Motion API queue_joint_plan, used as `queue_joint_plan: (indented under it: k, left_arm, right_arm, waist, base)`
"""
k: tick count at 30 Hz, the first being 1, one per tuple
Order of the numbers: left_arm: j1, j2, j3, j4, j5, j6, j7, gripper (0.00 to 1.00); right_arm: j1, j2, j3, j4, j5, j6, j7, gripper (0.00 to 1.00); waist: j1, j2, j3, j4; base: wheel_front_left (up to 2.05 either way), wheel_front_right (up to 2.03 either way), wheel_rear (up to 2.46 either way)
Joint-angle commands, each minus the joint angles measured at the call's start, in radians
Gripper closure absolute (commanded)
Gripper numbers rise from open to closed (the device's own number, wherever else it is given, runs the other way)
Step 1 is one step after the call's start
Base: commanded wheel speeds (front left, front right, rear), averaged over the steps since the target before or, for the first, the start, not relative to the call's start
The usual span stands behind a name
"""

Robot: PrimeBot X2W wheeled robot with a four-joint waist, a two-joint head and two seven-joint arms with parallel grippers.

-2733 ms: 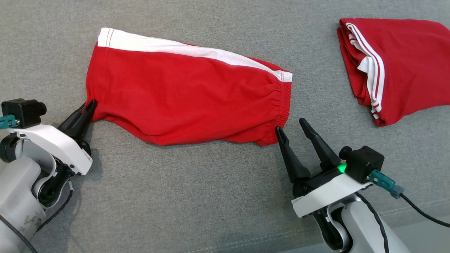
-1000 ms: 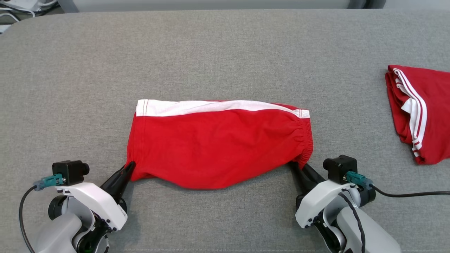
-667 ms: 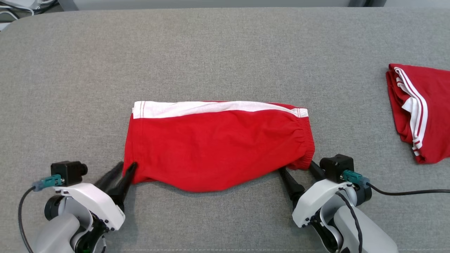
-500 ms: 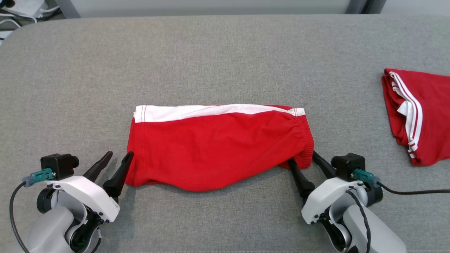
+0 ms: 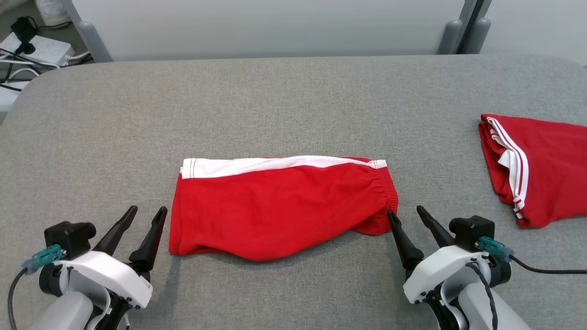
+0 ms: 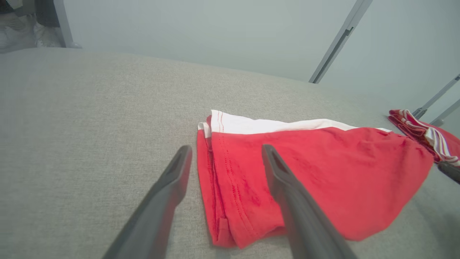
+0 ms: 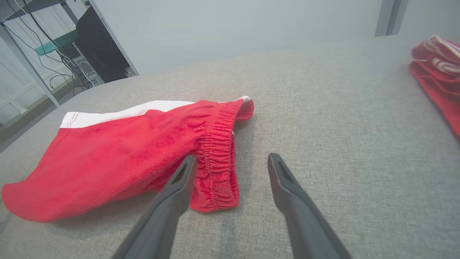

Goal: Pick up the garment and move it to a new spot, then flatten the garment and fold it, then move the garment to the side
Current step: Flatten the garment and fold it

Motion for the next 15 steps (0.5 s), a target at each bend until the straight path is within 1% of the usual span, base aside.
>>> queue_joint_plan:
  k: [1, 3, 4, 5, 10, 15]
  left_arm:
    - [0.014, 0.028, 0.091, -0.042, 0.055, 0.003, -0.013, 0.00]
    - [0.051, 0.017, 0.150, -0.076, 0.109, 0.007, -0.013, 0.00]
    - [0.051, 0.017, 0.150, -0.076, 0.109, 0.007, -0.013, 0.00]
    - [0.070, 0.011, 0.177, -0.095, 0.138, 0.010, -0.013, 0.00]
    - [0.164, -0.029, 0.309, -0.184, 0.253, 0.020, -0.013, 0.00]
    - [0.235, -0.067, 0.397, -0.243, 0.332, 0.017, -0.013, 0.00]
  right_arm:
    - [0.005, 0.009, 0.006, -0.040, 0.005, -0.003, -0.018, 0.00]
    - [0.006, 0.009, -0.005, -0.057, 0.006, -0.003, -0.019, 0.00]
    - [0.006, 0.009, -0.005, -0.057, 0.006, -0.003, -0.019, 0.00]
    - [0.007, 0.009, -0.011, -0.066, 0.008, -0.003, -0.019, 0.00]
    - [0.006, 0.009, -0.031, -0.097, 0.002, -0.003, -0.021, 0.00]
    - [0.017, 0.009, -0.044, -0.112, -0.002, -0.003, -0.022, 0.00]
  waist:
    - [0.0000, -0.0001, -0.011, 0.002]
    - [0.0000, -0.0001, -0.016, 0.003]
    - [0.0000, -0.0001, -0.016, 0.003]
    - [0.0000, -0.0001, -0.019, 0.004]
    - [0.0000, -0.0001, -0.034, 0.012]
    - [0.0000, -0.0001, -0.048, 0.020]
  base:
    - [0.00, 0.00, 0.00]
    - [0.00, 0.00, 0.00]
    - [0.00, 0.00, 0.00]
    - [0.00, 0.00, 0.00]
    - [0.00, 0.00, 0.00]
    - [0.00, 0.00, 0.00]
